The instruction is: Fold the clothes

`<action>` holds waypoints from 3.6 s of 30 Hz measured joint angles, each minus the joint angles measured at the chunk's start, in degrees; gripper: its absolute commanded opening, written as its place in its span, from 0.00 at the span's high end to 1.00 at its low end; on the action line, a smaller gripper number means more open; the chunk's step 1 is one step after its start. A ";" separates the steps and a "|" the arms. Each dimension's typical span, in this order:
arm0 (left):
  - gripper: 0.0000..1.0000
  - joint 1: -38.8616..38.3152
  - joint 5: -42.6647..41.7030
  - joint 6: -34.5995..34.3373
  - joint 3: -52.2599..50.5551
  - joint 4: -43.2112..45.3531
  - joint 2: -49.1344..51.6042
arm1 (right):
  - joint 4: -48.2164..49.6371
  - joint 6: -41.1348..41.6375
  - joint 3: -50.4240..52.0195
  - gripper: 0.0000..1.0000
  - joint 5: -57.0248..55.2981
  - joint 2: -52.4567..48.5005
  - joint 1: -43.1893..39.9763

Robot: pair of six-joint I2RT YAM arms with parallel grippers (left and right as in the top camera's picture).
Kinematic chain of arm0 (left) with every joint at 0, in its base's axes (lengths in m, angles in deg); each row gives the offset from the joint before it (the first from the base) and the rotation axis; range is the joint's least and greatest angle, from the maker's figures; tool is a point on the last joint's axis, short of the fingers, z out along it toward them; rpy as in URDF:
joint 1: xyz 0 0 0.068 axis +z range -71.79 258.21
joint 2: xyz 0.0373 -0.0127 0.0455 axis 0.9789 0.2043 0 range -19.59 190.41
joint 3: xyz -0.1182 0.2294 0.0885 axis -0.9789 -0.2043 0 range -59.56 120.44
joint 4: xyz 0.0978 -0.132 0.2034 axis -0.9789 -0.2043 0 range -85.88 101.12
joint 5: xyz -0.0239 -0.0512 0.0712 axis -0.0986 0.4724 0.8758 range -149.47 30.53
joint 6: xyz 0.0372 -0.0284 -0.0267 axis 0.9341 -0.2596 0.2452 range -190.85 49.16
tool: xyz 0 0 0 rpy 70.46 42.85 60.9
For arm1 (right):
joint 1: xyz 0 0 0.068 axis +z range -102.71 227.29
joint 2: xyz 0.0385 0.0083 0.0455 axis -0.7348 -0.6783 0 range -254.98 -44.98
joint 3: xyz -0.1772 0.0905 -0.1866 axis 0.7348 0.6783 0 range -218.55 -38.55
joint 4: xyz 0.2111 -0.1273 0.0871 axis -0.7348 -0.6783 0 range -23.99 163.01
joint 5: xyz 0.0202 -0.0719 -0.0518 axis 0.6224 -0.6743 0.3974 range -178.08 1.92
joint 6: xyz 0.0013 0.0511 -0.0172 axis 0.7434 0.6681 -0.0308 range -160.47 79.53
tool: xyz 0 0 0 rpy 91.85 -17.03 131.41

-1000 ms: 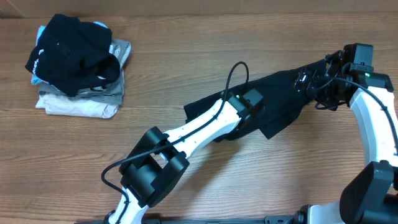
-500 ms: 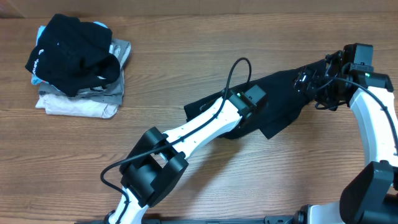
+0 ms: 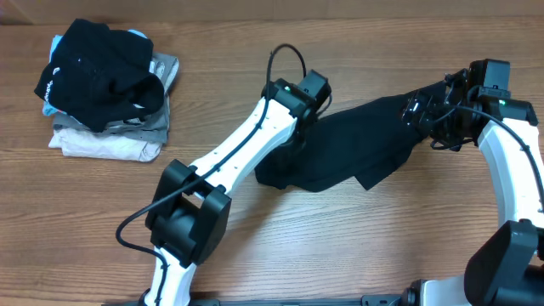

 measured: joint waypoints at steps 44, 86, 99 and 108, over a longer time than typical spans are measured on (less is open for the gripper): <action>0.70 -11.61 3.02 1.79 -12.74 8.37 -0.37 | 1.27 0.00 0.00 0.00 0.02 -0.90 0.00; 0.96 0.94 -5.38 -3.02 6.25 3.80 -0.37 | -0.04 -0.20 0.00 0.14 6.12 -0.90 2.16; 0.96 5.09 -18.97 -5.44 6.27 6.71 -0.37 | 5.11 8.00 1.53 0.32 9.73 -0.90 19.39; 0.96 7.58 -23.76 -8.46 6.27 8.74 -0.37 | 11.13 10.86 5.42 0.32 7.93 -0.94 25.51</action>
